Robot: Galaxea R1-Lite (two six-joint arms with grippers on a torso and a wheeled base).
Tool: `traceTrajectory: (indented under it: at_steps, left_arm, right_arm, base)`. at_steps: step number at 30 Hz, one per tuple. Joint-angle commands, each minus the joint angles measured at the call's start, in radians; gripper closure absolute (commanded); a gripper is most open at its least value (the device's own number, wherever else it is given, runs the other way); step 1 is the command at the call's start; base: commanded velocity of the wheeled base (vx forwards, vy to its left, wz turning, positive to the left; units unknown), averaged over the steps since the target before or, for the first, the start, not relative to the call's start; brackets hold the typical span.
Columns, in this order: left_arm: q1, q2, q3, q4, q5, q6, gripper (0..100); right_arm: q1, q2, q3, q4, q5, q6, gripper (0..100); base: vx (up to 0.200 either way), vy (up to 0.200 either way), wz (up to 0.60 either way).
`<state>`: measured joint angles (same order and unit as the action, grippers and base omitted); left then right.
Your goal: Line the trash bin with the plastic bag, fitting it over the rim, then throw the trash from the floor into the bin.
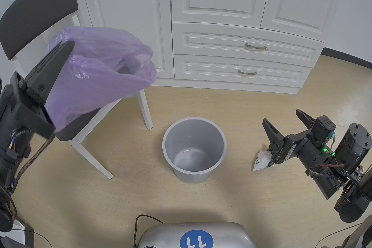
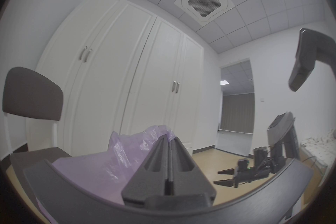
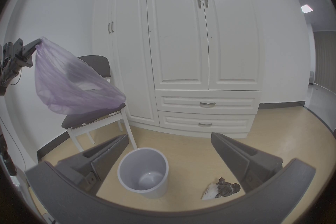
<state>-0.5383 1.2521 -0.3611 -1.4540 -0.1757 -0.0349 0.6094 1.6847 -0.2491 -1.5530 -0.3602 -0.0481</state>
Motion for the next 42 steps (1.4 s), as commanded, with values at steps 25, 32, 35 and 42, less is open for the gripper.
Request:
traceTrajectory:
  at_steps: [25, 32, 35, 42]
  left_arm:
    - [-0.175, -0.16, 0.044, 0.13, -0.025, -0.002, 100]
    - [-0.186, -0.166, 0.051, 0.132, -0.037, -0.002, 100]
    - [-0.186, -0.161, 0.054, 0.13, -0.047, -0.002, 100]
    - [-0.186, -0.16, 0.054, 0.129, -0.048, -0.002, 100]
  right_arm:
    - [0.119, 0.023, -0.062, 0.088, 0.0, 0.174, 0]
    - [0.003, -0.002, -0.458, 0.723, 0.044, 0.424, 0]
    - [0.012, 0.012, -0.676, 1.03, 0.116, 0.709, 0]
    - [0.115, 0.032, -0.685, 1.123, 0.176, 0.798, 0]
  base:
    - [0.0, 0.0, 0.0]
    - [0.0, 0.0, 0.0]
    - [0.0, 0.0, 0.0]
    - [0.0, 0.0, 0.0]
